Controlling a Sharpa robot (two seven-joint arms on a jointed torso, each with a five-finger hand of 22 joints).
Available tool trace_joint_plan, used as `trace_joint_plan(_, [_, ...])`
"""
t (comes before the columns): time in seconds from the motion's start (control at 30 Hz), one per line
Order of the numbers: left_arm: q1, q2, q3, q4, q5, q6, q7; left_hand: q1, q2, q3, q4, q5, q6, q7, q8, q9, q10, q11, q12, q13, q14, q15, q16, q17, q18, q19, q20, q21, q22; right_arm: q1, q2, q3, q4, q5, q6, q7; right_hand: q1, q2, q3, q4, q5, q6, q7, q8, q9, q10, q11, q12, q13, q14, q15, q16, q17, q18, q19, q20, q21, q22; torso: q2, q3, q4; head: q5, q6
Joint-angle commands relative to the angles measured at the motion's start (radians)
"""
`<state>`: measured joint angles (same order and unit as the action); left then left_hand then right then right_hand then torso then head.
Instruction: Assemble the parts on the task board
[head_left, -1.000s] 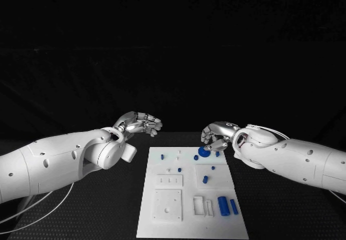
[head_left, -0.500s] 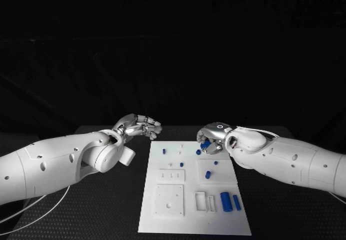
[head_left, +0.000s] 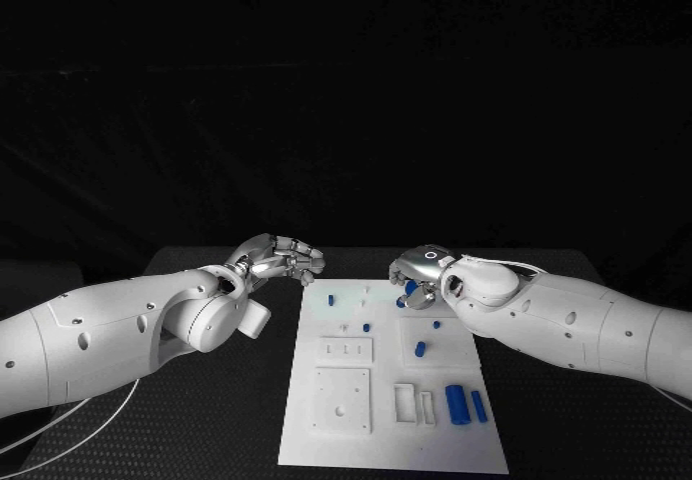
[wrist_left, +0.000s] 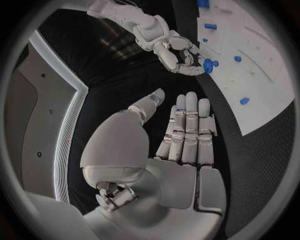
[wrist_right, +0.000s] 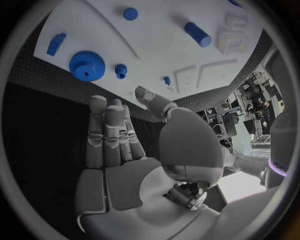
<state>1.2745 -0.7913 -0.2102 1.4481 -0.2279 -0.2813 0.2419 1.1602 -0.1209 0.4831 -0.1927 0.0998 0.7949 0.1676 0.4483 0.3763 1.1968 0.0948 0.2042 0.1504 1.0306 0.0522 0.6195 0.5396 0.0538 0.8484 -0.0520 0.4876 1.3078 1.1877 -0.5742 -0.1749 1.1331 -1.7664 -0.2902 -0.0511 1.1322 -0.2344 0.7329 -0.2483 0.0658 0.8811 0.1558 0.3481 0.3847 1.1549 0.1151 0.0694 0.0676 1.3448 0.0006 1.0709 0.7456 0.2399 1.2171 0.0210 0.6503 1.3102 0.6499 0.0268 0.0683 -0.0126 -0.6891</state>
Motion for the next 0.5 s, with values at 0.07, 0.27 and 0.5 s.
trace_joint_plan(0.07, [0.001,-0.005,0.001,0.013,-0.004,0.016,0.009,-0.011,-0.002,0.004,-0.002,0.004,0.003,0.006,-0.004,-0.001,-0.005,0.006,-0.006,0.001,-0.006,-0.003,-0.004,0.001,-0.002,-0.007,0.001,0.005,0.023,-0.006,0.009,0.000,-0.014,-0.043,0.007,-0.012,0.003,-0.008,0.008,0.001,-0.004,-0.008,0.001,-0.004,0.000,-0.005,0.000,-0.004,0.000,-0.006,0.001,0.008,0.000,0.022,0.021,-0.023,0.006,0.022,0.013,-0.0004,0.0091,-0.003,0.003])
trace_joint_plan(0.27, [0.001,-0.007,0.001,0.022,0.000,0.017,0.009,-0.013,-0.001,0.004,-0.001,0.004,0.003,0.006,-0.004,-0.001,-0.005,0.006,-0.007,0.002,-0.007,-0.003,-0.005,0.002,-0.002,-0.008,0.001,0.006,0.022,-0.016,0.019,0.000,-0.030,-0.054,0.020,-0.014,0.006,-0.007,0.011,0.001,-0.004,-0.008,0.001,-0.004,0.000,-0.006,0.000,-0.003,0.000,-0.007,0.001,0.016,-0.002,0.022,0.022,-0.024,0.012,0.021,0.022,-0.0026,0.0149,-0.008,0.004])
trace_joint_plan(0.5, [0.001,-0.020,0.002,0.040,0.001,0.020,0.008,-0.014,-0.001,0.005,-0.001,0.004,0.003,0.006,-0.004,-0.001,-0.005,0.006,-0.007,0.002,-0.007,-0.003,-0.005,0.002,-0.002,-0.008,0.001,0.006,0.022,-0.022,0.022,0.000,-0.043,-0.063,0.037,-0.017,0.005,-0.007,0.011,0.001,-0.004,-0.008,0.001,-0.004,0.000,-0.006,0.000,-0.003,0.000,-0.008,0.000,0.020,-0.002,0.022,0.023,-0.023,0.014,0.021,0.033,-0.0020,0.0186,-0.012,0.010])
